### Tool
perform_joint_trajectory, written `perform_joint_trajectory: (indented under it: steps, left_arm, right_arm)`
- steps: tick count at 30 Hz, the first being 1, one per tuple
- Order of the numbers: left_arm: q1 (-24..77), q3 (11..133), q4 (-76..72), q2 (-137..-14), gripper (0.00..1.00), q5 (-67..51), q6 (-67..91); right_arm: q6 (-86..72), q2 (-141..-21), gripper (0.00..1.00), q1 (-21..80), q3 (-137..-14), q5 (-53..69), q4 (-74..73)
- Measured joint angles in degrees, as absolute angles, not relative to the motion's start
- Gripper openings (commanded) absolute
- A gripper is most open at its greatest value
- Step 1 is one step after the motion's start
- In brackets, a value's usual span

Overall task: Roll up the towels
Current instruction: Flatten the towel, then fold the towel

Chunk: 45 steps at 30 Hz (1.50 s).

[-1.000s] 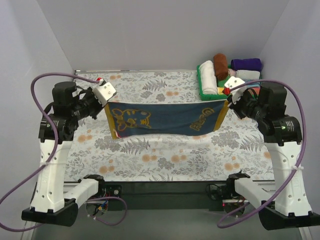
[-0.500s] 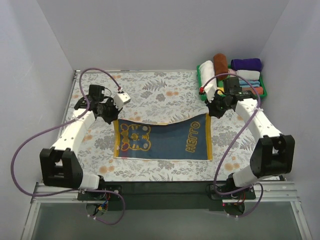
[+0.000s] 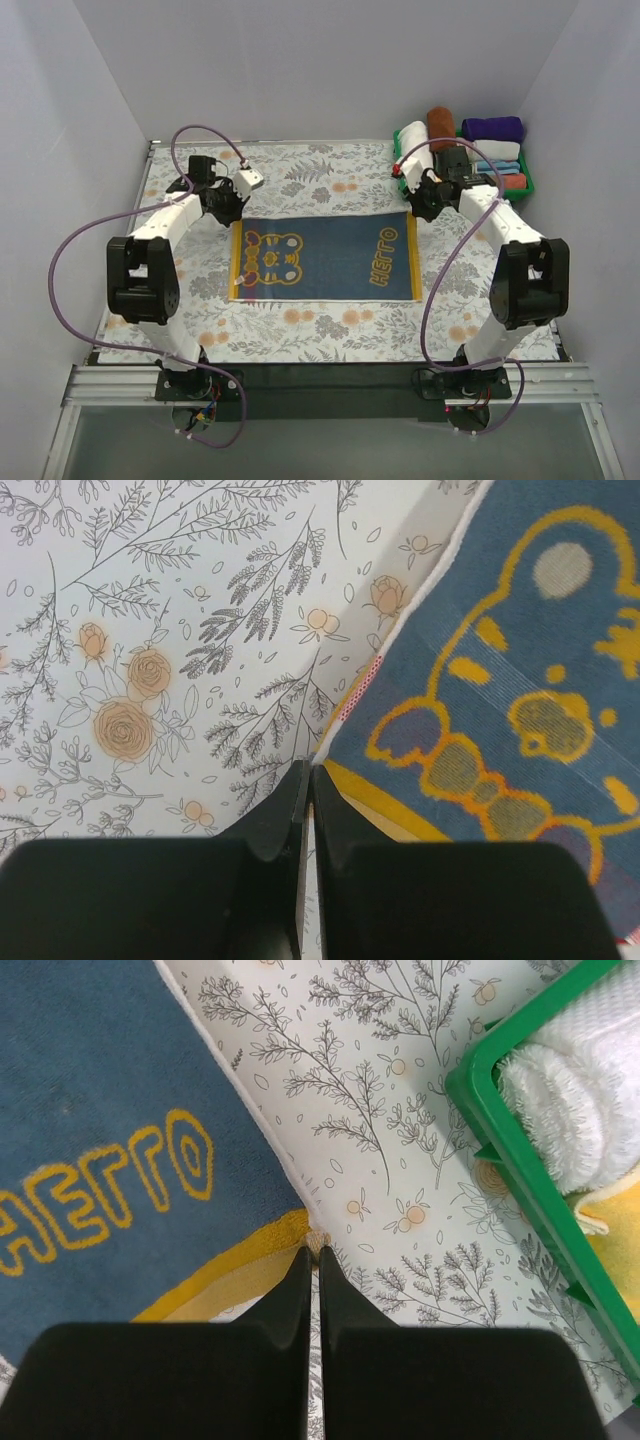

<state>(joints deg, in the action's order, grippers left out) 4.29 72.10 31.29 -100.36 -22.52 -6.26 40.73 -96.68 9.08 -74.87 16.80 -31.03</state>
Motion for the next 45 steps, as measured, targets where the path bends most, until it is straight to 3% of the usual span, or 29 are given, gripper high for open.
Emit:
perform_joint_trajectory:
  steps: [7,16,26,45]
  left_arm:
    - [4.16,69.06,36.71,-89.56,0.0,-26.26,-11.31]
    - [4.19,55.77,47.2,-74.11,0.0,-29.36,-19.57]
    - [4.19,43.79,47.35,-74.91,0.0,-26.76,-21.67]
    - [4.12,46.72,46.61,-80.31,0.0,-25.39,-19.64]
  right_arm:
    - [44.14,-85.62,0.01,9.08,-67.07,17.06,-30.22]
    - [49.1,-75.31,0.01,9.15,-55.24,18.79,-32.58]
    - [49.74,-75.85,0.01,12.64,-45.3,19.77,-34.24]
    - [49.82,-76.29,0.01,12.78,-45.3,18.55,-34.44]
